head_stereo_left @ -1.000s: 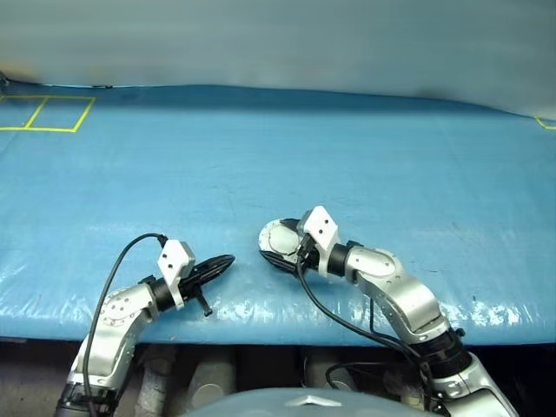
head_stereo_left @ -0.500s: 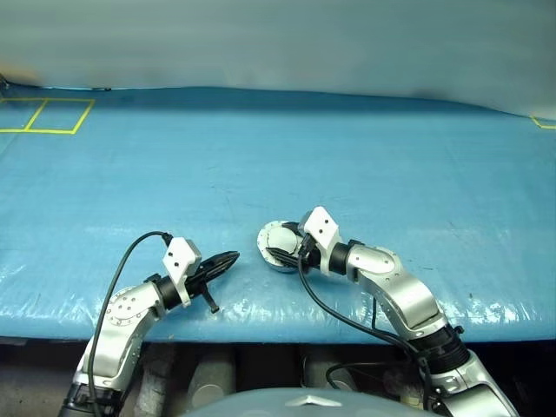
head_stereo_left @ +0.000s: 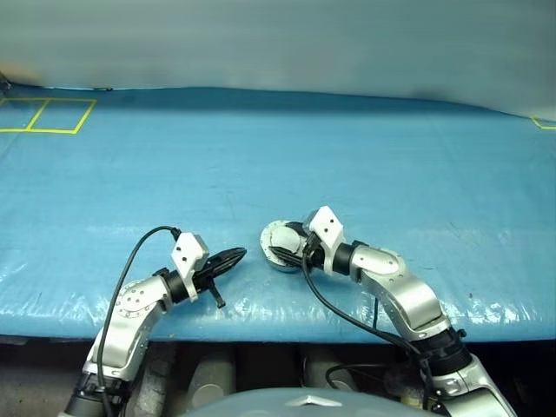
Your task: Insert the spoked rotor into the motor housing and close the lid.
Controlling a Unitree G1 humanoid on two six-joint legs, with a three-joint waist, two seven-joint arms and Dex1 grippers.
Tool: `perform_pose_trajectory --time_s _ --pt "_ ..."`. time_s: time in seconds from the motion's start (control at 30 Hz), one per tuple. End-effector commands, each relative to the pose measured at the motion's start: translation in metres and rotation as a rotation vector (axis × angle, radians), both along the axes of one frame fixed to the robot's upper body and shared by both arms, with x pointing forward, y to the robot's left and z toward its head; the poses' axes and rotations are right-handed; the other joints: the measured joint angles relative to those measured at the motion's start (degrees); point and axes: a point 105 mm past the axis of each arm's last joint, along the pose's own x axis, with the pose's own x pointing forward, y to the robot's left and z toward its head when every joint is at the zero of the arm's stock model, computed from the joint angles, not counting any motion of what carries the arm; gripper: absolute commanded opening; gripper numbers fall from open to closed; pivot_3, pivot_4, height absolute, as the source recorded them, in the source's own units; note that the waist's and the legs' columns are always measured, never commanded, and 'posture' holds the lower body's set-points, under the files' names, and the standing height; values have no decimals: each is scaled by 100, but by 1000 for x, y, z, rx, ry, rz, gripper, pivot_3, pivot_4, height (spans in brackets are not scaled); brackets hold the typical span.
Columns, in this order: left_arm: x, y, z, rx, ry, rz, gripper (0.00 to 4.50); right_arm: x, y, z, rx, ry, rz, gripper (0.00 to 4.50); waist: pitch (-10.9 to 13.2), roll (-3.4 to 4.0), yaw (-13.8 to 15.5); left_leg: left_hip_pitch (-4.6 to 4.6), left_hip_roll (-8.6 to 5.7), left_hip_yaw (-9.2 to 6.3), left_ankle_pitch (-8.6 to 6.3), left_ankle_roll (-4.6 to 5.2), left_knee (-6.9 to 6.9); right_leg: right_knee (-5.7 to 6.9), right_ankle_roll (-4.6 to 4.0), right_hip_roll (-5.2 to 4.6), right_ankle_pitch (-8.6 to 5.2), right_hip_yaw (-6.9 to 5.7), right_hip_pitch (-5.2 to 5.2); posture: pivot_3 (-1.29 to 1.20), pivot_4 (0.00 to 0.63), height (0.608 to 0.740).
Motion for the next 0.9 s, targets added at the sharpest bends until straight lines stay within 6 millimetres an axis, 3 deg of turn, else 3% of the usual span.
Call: perform_pose_trajectory --time_s 0.03,0.27,0.47,0.7,0.9 --pt "0 -3 2 -7 -15 -13 0 6 -14 11 10 -39 -44 3036 0 0 4 0 0 0 0 0 1 0 0 0 0 0 0 0 150 740" --pt "0 -4 0 -7 -11 -19 0 7 -22 1 -32 -9 -51 3036 0 0 2 0 -2 -2 0 0 14 10 1 0 0 -2 4 0 150 740" --pt "1 -5 -1 -8 -11 -24 0 2 -21 -26 -135 28 -29 3036 -1 -1 0 4 -2 -4 0 1 26 15 3 1 2 -3 12 0 150 740" --pt "0 -6 -1 -15 -10 -20 0 0 -28 -58 -199 128 -104 3036 -7 -6 -11 76 0 -2 0 2 25 11 2 3 0 -1 84 0 150 740" --pt "0 -8 -2 -16 -14 -22 0 -2 -31 -69 -236 181 -135 3036 -23 -22 -14 123 10 3 3 2 26 5 -18 12 -15 0 125 0 150 740"
